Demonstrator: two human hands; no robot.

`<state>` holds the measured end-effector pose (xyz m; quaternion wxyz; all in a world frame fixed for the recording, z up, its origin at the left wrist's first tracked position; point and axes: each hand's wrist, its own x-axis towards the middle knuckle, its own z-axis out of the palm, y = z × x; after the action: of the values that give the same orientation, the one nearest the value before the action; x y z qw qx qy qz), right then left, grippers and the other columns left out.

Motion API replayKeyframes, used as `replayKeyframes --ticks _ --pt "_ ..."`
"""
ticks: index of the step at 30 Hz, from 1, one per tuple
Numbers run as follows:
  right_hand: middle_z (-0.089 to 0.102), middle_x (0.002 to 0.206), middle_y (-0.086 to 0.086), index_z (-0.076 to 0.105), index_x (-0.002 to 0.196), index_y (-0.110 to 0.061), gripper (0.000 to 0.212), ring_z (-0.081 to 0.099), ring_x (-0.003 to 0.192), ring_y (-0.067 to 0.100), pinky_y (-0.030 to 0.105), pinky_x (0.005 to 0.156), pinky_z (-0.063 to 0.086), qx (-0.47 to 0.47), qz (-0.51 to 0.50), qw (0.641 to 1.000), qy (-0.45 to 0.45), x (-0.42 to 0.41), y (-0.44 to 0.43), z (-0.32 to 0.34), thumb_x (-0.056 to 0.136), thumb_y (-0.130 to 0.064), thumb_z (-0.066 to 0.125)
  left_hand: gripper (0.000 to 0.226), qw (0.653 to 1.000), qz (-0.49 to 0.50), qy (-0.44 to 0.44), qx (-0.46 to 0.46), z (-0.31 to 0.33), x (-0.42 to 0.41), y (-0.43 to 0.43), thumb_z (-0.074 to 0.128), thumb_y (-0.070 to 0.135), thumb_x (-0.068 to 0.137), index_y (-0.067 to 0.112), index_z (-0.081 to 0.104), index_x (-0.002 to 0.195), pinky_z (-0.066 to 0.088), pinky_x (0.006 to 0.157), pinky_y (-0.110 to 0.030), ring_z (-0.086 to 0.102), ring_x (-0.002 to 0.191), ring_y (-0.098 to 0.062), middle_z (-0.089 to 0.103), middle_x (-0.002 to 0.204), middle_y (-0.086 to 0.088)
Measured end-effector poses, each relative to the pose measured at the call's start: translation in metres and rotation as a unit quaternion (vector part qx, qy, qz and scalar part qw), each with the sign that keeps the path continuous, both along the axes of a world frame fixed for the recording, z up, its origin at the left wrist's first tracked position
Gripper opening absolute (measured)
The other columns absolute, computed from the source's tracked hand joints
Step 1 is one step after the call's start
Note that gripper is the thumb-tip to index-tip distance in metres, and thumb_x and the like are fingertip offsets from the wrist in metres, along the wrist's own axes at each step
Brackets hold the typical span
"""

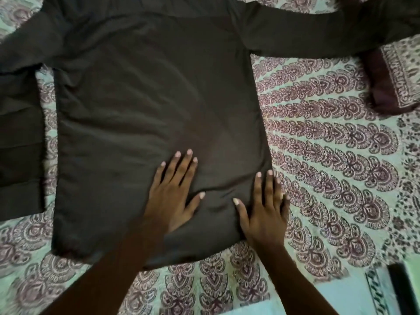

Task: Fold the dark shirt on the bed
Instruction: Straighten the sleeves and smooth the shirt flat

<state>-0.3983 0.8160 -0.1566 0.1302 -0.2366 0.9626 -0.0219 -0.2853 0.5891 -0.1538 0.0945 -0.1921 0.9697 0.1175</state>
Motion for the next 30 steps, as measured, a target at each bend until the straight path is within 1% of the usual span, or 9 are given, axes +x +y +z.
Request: replayKeyframes --ticks 3,6,8,14,18,20,24,27,30 --pt "-0.002 0.176 0.012 0.005 0.168 -0.017 0.09 0.0 0.161 0.037 0.06 0.128 0.013 -0.022 -0.037 0.999 0.005 0.0 -0.017 0.002 0.101 -0.071 0.032 0.091 1.0 -0.021 -0.01 -0.015 -0.006 0.007 0.005 0.04 0.069 0.096 0.018 0.013 0.167 0.013 0.128 -0.055 0.003 0.162 -0.027 0.002 0.176 -0.004" --pt "-0.003 0.176 0.007 0.01 0.168 -0.016 0.082 -0.005 0.162 0.031 0.054 0.13 0.009 -0.079 0.078 0.994 0.012 -0.013 -0.056 0.0 0.105 -0.061 0.035 0.094 0.998 -0.065 -0.006 -0.011 -0.005 0.03 0.032 0.042 0.071 0.094 0.018 0.015 0.167 0.013 0.127 -0.059 0.004 0.162 -0.028 0.003 0.176 -0.003" --pt "-0.005 0.176 0.002 0.008 0.168 -0.021 0.08 -0.007 0.162 0.026 0.054 0.13 0.01 -0.072 0.12 0.99 0.001 -0.015 -0.07 -0.006 0.104 -0.063 0.032 0.094 0.996 -0.088 -0.012 -0.001 -0.005 0.048 0.049 0.041 0.072 0.095 0.017 0.016 0.166 0.014 0.126 -0.062 0.003 0.162 -0.027 0.004 0.176 -0.003" --pt "0.0 0.176 0.002 0.005 0.168 -0.023 0.089 0.003 0.163 0.024 0.053 0.129 0.014 -0.032 -0.003 0.999 0.017 0.022 0.0 -0.001 0.1 -0.075 0.027 0.089 0.992 -0.126 0.0 0.027 0.003 0.084 0.078 0.042 0.071 0.097 0.019 0.021 0.166 0.02 0.126 -0.058 0.007 0.162 -0.025 0.008 0.176 0.002" --pt "-0.003 0.176 0.006 0.002 0.168 -0.02 0.093 0.0 0.162 0.029 0.058 0.128 0.011 -0.026 -0.083 0.996 -0.008 0.035 0.02 0.002 0.099 -0.078 0.026 0.075 0.999 -0.037 0.036 0.012 0.006 0.062 0.057 0.04 0.059 0.1 0.019 0.03 0.163 0.025 0.124 -0.051 0.014 0.161 -0.021 0.012 0.175 0.002" --pt "-0.002 0.176 0.009 0.006 0.168 -0.018 0.088 -0.001 0.162 0.032 0.059 0.129 0.01 -0.037 -0.075 0.996 0.01 0.029 0.011 0.004 0.102 -0.071 0.03 0.079 0.999 0.002 0.034 -0.004 0.004 0.046 0.041 0.042 0.059 0.098 0.02 0.025 0.165 0.021 0.125 -0.051 0.01 0.162 -0.023 0.01 0.175 0.001" --pt "0.005 0.176 0.001 0.014 0.168 -0.019 0.078 0.005 0.163 0.024 0.051 0.13 0.011 -0.052 0.055 0.997 0.03 0.023 0.011 -0.006 0.105 -0.063 0.03 0.084 0.998 -0.039 -0.002 -0.04 -0.009 0.039 0.032 0.033 0.066 0.099 0.021 0.014 0.167 0.016 0.127 -0.054 0.006 0.162 -0.026 0.003 0.176 0.0" --pt "0.007 0.176 -0.001 0.011 0.168 -0.02 0.085 0.008 0.162 0.021 0.05 0.128 0.015 -0.038 -0.017 0.999 0.02 0.034 0.036 -0.007 0.102 -0.07 0.031 0.088 0.998 -0.044 -0.008 -0.036 -0.009 0.044 0.037 0.035 0.069 0.097 0.021 0.012 0.167 0.014 0.127 -0.057 0.006 0.162 -0.028 0.003 0.176 -0.001" --pt "0.008 0.176 0.008 0.008 0.168 -0.016 0.091 0.01 0.162 0.029 0.057 0.127 0.017 0.001 -0.084 0.996 0.01 0.049 0.048 0.002 0.1 -0.074 0.026 0.087 0.997 -0.074 -0.001 -0.025 -0.004 0.056 0.047 0.039 0.071 0.095 0.028 0.014 0.167 0.017 0.124 -0.061 0.004 0.162 -0.029 0.002 0.176 0.0"
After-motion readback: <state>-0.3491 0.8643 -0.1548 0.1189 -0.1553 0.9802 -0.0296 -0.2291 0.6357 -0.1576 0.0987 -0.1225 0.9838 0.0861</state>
